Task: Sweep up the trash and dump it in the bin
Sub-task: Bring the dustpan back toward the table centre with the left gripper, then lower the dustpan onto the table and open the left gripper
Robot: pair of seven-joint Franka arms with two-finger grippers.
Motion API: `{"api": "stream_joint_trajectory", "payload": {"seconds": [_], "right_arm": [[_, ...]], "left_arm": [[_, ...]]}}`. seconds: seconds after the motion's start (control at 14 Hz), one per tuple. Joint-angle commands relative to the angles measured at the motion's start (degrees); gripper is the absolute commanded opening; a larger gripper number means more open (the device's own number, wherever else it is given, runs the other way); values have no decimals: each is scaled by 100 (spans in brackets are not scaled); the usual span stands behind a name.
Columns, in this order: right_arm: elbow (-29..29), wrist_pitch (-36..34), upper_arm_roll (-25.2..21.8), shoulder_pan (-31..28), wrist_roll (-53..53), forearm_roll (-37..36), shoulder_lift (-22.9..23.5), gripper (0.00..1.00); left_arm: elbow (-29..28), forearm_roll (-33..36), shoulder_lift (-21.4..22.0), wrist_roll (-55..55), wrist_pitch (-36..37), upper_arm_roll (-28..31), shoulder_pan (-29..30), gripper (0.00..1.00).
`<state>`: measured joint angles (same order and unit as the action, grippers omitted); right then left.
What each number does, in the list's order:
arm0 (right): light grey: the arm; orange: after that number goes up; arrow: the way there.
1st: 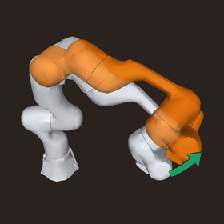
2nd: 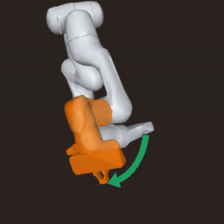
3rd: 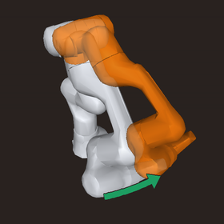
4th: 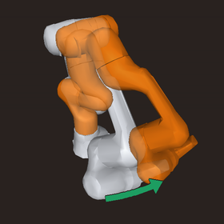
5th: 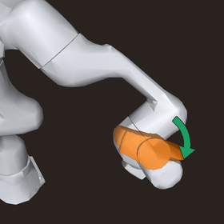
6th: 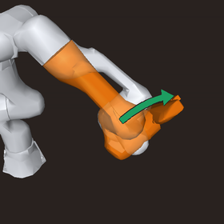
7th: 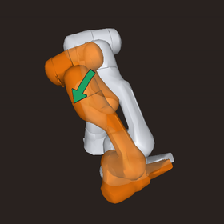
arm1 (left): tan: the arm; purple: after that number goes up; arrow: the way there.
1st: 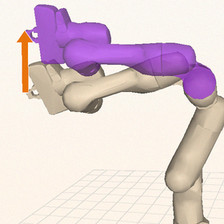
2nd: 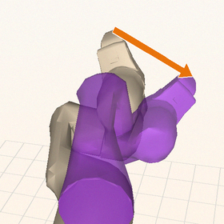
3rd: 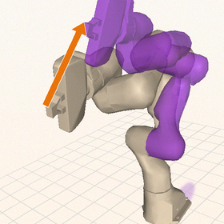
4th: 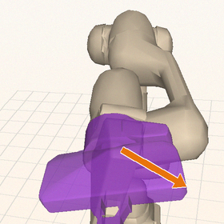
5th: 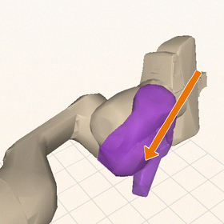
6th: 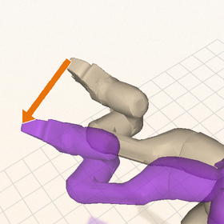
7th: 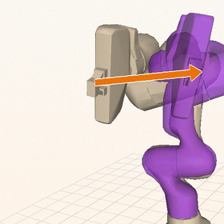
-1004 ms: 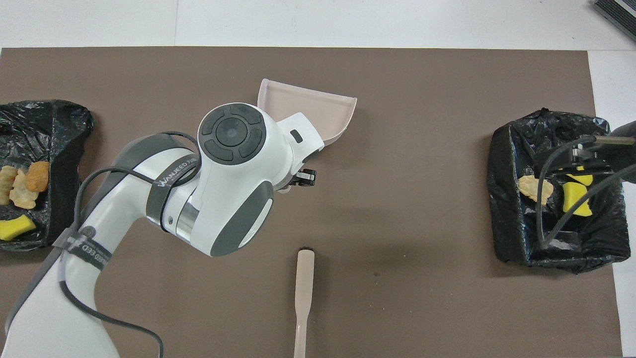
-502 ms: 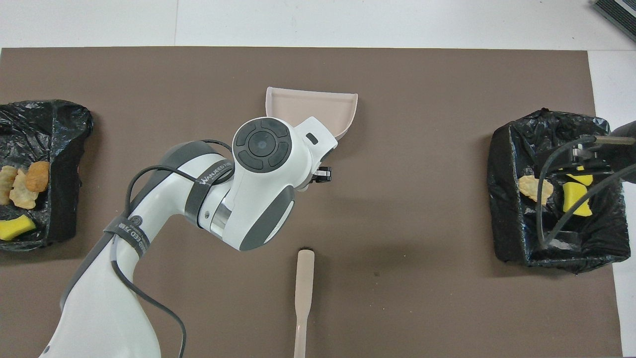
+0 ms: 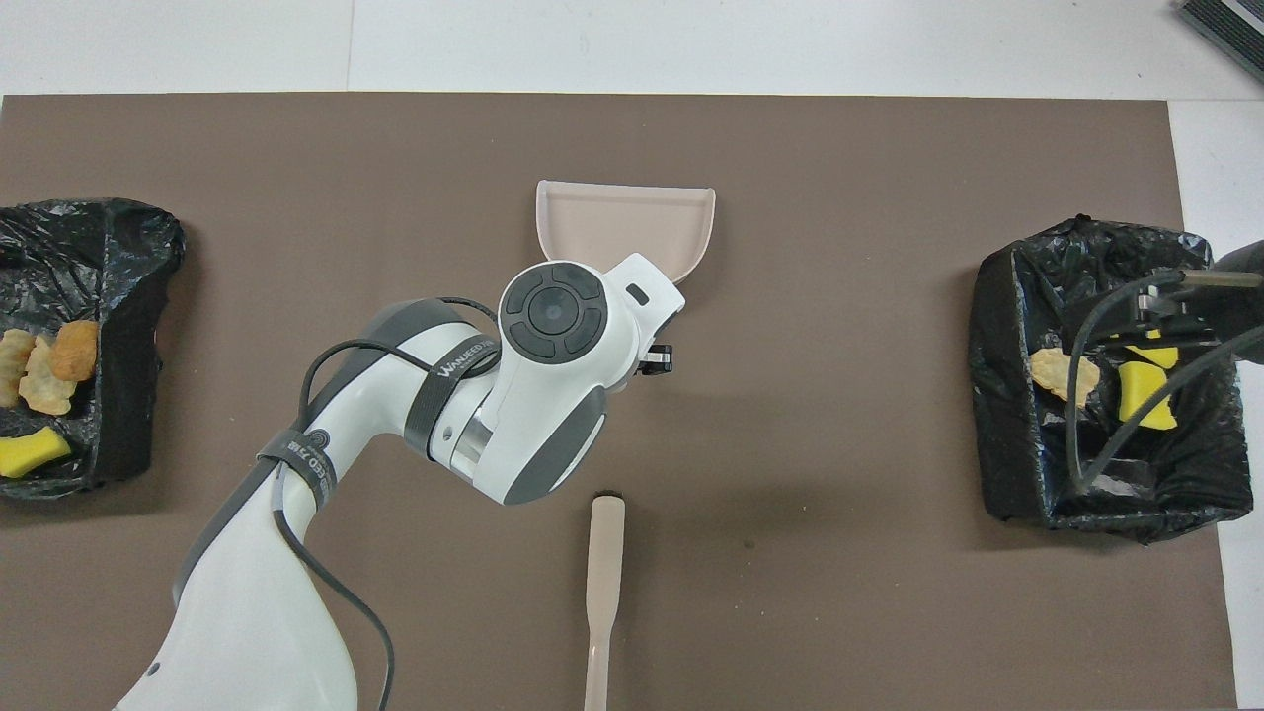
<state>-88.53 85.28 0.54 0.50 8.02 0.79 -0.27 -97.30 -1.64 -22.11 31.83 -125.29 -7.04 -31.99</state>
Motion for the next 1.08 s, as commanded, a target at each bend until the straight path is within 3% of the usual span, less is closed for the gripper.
{"api": "stream_joint_trajectory", "payload": {"seconds": [0.0,0.29,0.36,0.65,1.0], "right_arm": [[-174,147,8,-32,50,79,-131,100],[-174,147,8,-32,50,88,-131,100],[-174,147,8,-32,50,88,-131,100],[-174,147,8,-32,50,79,-131,100],[-174,147,8,-32,50,88,-131,100]], "left_arm": [[-52,24,31,-10,-84,98,-36,59],[-70,24,66,-1,-57,98,52,82],[-70,24,110,-18,-31,115,96,100],[-35,15,338,-1394,224,150,473,100],[-8,-12,996,-1486,741,142,1185,100]]}}
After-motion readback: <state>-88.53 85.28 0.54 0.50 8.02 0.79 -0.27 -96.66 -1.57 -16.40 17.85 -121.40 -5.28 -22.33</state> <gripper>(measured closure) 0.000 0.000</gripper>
